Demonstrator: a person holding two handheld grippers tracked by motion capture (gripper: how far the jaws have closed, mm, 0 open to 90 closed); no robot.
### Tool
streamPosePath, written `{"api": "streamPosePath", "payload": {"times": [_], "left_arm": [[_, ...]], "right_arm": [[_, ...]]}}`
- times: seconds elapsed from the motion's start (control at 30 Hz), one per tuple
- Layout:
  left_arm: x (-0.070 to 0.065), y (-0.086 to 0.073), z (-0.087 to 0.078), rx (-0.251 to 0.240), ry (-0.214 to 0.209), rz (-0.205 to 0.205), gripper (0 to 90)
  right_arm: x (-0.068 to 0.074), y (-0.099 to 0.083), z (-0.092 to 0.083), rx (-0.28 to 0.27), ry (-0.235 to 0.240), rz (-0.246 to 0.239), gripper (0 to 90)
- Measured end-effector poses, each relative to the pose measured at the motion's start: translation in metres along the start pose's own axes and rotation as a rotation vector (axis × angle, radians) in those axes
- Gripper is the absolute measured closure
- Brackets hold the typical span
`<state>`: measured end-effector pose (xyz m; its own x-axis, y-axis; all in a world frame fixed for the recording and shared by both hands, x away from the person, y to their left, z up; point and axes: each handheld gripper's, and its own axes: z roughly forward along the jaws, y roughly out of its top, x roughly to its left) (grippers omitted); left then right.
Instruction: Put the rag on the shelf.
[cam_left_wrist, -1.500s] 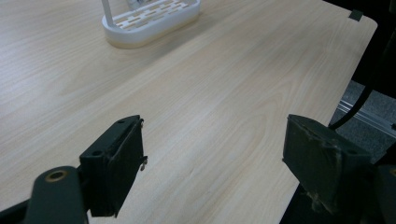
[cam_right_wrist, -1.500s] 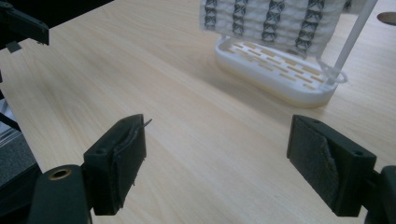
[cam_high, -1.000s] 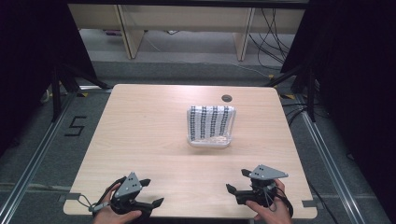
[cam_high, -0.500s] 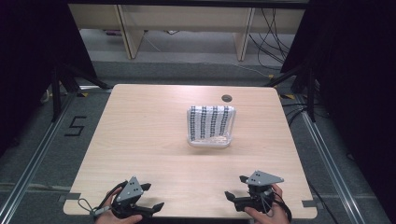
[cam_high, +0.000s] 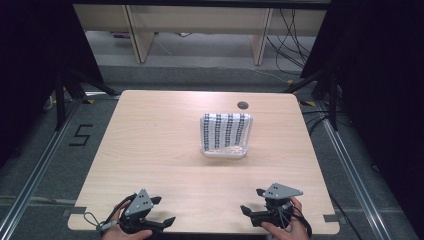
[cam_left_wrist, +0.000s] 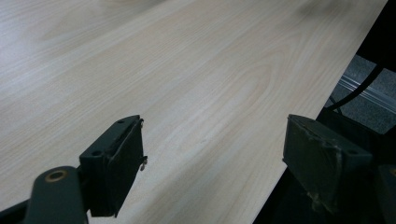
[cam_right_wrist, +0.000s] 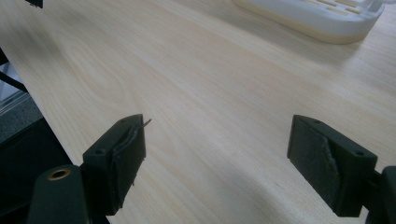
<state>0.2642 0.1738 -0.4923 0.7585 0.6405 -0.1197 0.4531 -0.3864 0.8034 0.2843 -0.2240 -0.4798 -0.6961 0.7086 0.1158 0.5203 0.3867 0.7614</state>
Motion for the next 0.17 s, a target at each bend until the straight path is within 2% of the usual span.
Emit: {"api": "streamPosePath", "payload": {"times": [0.1, 0.17], "left_arm": [[0.0014, -0.0003, -0.0006, 0.013, 0.0, -0.006, 19.6], [0.0033, -0.0008, -0.0009, 0.023, 0.01, 0.0, 19.5]], "right_arm": [[-0.0005, -0.0001, -0.0007, 0.004, -0.006, 0.003, 20.5], [-0.002, -0.0005, 0.0005, 0.007, 0.009, 0.009, 20.5]]}}
